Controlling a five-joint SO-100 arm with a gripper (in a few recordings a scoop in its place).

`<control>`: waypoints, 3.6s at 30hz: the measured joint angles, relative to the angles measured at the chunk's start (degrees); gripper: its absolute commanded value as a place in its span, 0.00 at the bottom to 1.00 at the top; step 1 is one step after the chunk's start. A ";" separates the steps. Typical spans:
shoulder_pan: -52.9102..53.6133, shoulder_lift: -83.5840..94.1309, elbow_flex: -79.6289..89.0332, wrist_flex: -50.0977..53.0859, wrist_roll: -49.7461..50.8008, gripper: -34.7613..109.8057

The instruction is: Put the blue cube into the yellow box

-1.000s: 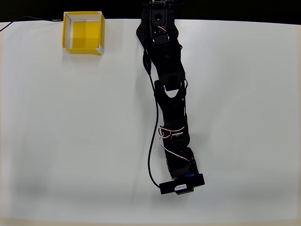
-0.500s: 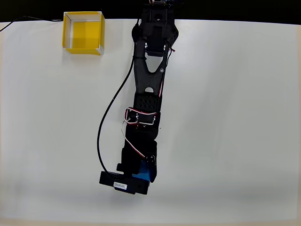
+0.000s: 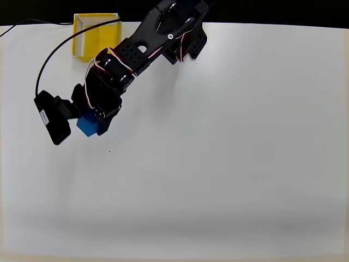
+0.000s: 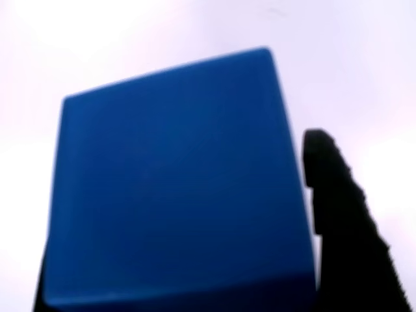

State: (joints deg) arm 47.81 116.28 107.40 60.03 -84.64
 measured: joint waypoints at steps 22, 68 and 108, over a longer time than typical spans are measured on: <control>39.46 10.90 18.02 3.60 -5.89 0.34; 46.93 21.09 23.64 14.06 -12.57 0.47; -45.70 68.29 62.67 1.93 -8.00 0.24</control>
State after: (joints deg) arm 2.11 184.57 170.07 61.96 -92.64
